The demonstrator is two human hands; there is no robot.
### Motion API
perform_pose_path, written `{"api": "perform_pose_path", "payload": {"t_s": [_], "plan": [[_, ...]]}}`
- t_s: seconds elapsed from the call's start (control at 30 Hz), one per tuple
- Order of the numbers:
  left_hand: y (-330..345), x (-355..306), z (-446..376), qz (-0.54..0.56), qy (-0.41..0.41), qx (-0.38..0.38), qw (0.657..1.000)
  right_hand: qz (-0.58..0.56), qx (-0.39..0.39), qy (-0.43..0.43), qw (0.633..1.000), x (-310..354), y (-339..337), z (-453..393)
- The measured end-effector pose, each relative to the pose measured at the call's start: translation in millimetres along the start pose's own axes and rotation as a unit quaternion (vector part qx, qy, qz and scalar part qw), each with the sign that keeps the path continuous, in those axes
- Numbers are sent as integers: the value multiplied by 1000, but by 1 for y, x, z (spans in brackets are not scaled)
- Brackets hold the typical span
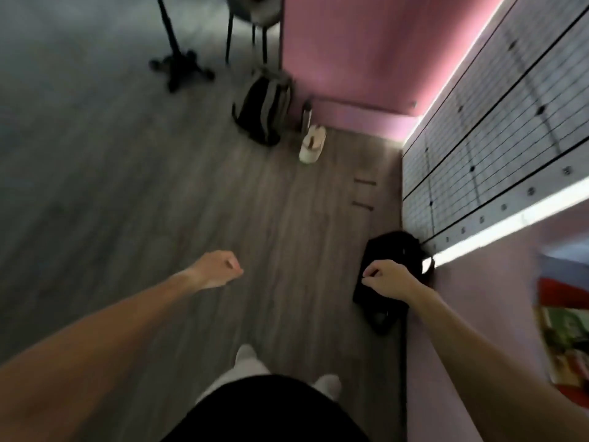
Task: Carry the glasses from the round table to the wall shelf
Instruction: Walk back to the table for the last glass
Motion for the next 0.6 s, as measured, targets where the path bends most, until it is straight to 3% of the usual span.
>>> {"api": "perform_pose_path", "payload": {"t_s": [0.13, 0.27, 0.4, 0.6], "plan": [[51, 97, 27, 64, -84, 68, 992, 2, 91, 13, 996, 10, 108, 6], [94, 161, 59, 97, -141, 112, 979, -38, 157, 80, 984, 0, 176, 23], [117, 212, 72, 85, -189, 161, 965, -59, 124, 111, 984, 10, 189, 31], [95, 208, 55, 140, -208, 106, 962, -143, 115, 155, 971, 31, 184, 2]]}}
Point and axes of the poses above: each hand's wrist, its own z-axis away from the middle knuckle, its own y-axis out of the palm, x = y × z, the point moved 7 cm from there along -z, towards the middle knuckle, and after that the axes turned 11 degrees about z, right-handed, at the moved point
